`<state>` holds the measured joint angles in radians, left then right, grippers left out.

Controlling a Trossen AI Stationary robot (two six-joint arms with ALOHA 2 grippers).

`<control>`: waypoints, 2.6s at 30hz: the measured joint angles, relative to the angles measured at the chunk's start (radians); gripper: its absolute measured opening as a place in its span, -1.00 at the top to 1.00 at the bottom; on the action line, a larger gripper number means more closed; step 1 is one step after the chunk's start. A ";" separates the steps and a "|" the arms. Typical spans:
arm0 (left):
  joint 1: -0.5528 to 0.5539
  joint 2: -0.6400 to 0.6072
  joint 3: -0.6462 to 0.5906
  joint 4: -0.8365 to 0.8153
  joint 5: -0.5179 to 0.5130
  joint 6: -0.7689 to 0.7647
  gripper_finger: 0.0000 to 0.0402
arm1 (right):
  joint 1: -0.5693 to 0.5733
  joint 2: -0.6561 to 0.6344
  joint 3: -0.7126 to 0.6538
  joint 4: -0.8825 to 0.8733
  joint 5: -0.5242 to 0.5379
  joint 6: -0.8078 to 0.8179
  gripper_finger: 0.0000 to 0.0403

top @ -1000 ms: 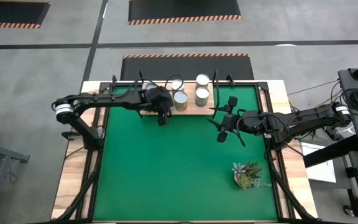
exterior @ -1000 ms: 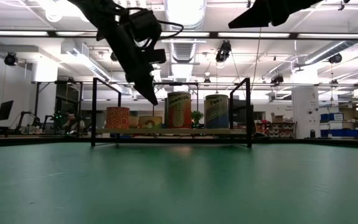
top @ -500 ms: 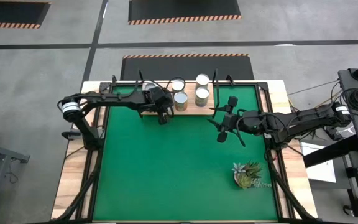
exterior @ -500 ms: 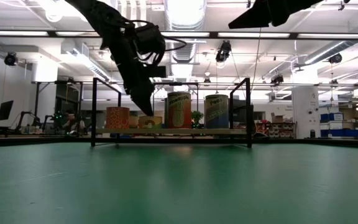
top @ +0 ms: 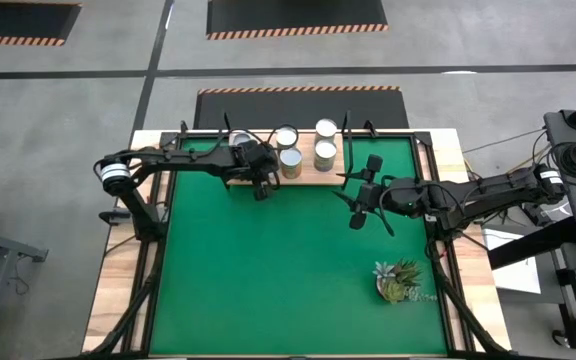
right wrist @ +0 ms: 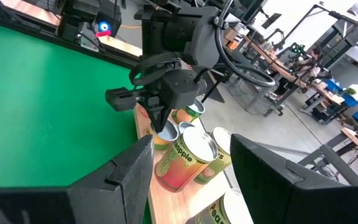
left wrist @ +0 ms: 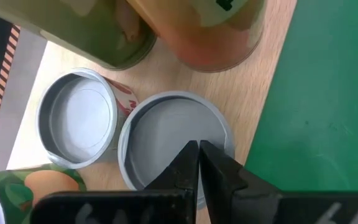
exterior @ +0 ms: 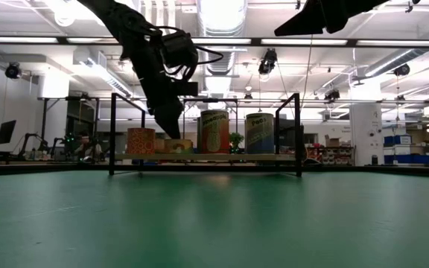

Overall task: Pick and place cans onto a shelf
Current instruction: Adjust the canned goods on the shelf

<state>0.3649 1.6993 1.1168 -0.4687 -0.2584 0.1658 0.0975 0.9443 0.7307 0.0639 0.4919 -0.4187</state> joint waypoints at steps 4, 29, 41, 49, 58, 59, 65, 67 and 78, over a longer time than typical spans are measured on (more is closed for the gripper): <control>0.000 0.000 0.000 0.004 0.001 0.000 1.00 | 0.000 0.000 0.000 0.000 0.000 0.000 0.01; 0.048 -0.087 0.095 0.119 -0.045 0.182 1.00 | 0.000 -0.001 0.000 0.000 0.006 -0.001 0.01; 0.126 0.001 0.193 0.016 -0.039 0.205 1.00 | 0.000 -0.002 0.000 -0.010 0.008 -0.003 0.01; 0.133 0.084 0.233 0.035 -0.039 0.213 1.00 | 0.000 -0.003 0.000 -0.010 0.008 -0.003 0.01; 0.133 0.129 0.317 0.010 -0.039 0.196 1.00 | 0.000 -0.003 0.000 -0.011 0.008 -0.005 0.01; 0.133 0.129 0.318 0.000 -0.039 0.188 1.00 | 0.000 -0.003 0.000 -0.012 0.008 -0.005 0.01; 0.131 0.124 0.318 -0.061 -0.039 0.146 1.00 | 0.000 -0.003 0.000 -0.023 0.008 -0.004 0.01; 0.125 0.124 0.318 -0.091 -0.039 0.127 1.00 | 0.000 -0.003 0.000 -0.027 0.008 -0.002 0.01; 0.052 0.116 0.319 -0.127 0.102 0.113 1.00 | 0.000 -0.003 0.000 -0.028 0.008 -0.002 0.01</control>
<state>0.4171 1.8149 1.4355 -0.5954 -0.1564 0.2784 0.0975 0.9417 0.7307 0.0357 0.4999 -0.4206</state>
